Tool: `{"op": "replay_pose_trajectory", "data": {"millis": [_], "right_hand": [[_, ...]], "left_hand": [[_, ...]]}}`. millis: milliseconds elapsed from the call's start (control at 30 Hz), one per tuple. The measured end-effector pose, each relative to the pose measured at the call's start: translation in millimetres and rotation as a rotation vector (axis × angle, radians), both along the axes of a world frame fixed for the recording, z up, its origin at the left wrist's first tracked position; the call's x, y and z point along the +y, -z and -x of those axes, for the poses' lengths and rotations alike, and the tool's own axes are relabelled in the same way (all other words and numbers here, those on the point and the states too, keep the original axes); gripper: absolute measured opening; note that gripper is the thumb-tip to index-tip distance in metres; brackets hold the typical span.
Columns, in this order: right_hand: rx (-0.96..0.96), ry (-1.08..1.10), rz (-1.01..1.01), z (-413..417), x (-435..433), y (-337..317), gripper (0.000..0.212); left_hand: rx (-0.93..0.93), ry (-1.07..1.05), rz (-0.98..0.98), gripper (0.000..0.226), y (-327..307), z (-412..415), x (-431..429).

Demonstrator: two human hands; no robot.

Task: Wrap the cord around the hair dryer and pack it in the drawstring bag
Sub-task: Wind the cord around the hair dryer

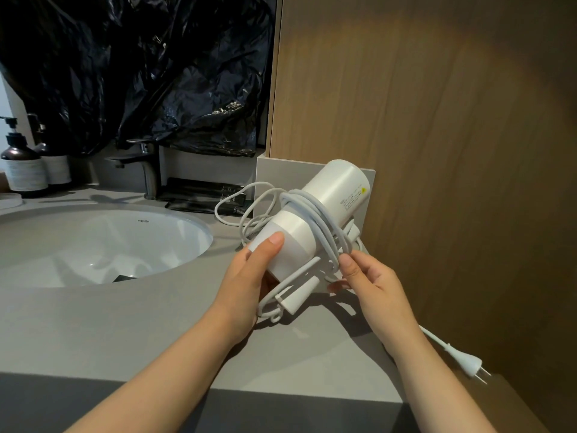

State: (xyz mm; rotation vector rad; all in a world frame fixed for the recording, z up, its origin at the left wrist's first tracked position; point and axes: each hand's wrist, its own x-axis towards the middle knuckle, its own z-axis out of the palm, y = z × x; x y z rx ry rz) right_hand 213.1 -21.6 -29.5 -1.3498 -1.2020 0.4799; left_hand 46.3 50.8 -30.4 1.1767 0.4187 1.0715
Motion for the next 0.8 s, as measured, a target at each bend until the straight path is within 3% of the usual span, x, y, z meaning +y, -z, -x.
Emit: {"op": "replay_pose_trajectory", "data": {"millis": [200,467,600,800], "right_hand": [[0.03,0.039,-0.033,-3.4,-1.4,-0.1,0.022],[0.003,0.102,-0.089,-5.0,-5.1,1.0,0.021],[-0.022,0.118,-0.082,-3.9,-4.2,2.6,0.031],[-0.009,0.139,-0.11,-3.9,-6.4,1.8,0.034]], "left_hand": [[0.049,-0.015,-0.05,0.048,0.0,1.5,2.7],[0.141,-0.323,-0.325,0.028,-0.6,2.3,-2.6],[0.303,-0.465,-0.477,0.028,2.6,3.3,0.3],[0.46,-0.417,-0.481,0.021,-1.4,3.6,-3.8]]}}
